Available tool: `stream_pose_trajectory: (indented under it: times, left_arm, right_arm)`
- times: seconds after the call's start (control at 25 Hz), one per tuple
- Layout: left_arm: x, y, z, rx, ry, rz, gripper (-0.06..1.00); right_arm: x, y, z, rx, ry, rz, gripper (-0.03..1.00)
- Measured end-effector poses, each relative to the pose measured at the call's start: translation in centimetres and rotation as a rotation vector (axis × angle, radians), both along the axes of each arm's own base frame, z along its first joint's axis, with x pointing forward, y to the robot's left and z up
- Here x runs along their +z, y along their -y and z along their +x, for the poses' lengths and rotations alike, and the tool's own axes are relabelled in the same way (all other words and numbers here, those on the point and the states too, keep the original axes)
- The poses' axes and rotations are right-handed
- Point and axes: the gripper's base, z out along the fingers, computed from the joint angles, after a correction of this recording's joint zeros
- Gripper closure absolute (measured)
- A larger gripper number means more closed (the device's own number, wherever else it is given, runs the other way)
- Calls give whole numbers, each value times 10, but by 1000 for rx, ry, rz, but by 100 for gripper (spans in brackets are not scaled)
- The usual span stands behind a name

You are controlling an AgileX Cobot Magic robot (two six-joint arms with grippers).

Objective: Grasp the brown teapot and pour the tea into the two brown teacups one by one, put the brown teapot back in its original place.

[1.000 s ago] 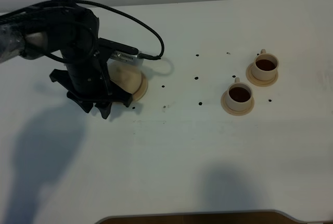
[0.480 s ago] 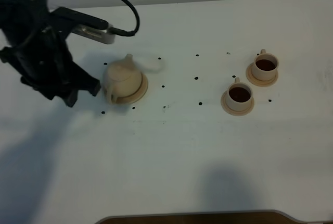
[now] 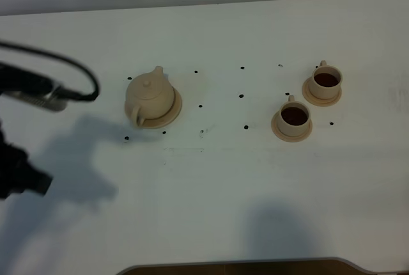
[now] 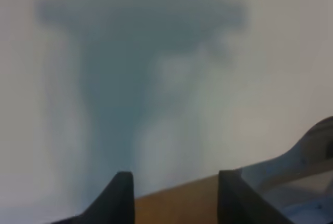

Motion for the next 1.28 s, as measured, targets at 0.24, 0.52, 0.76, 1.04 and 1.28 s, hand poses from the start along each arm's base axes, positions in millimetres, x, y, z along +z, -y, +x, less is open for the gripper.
stream_pose_trajectory:
  times: [0.24, 0.52, 0.76, 1.04, 1.28]
  left_arm:
    - [-17, -21, -50, 17, 120, -56, 54]
    - [-42, -30, -74, 25, 200, -99, 54]
    - [-40, -34, -87, 65, 230, -151, 54]
    - [-36, -46, -98, 182, 317, -180, 54]
    - [-32, -53, -108, 257, 399, -176, 54]
  right_arm:
    - [0, 0, 0, 0, 0, 0, 49]
    - [0, 0, 0, 0, 0, 0, 49]
    - [0, 0, 0, 0, 0, 0, 49]
    - [0, 0, 0, 0, 0, 0, 49]
    - [0, 0, 0, 0, 0, 0, 49]
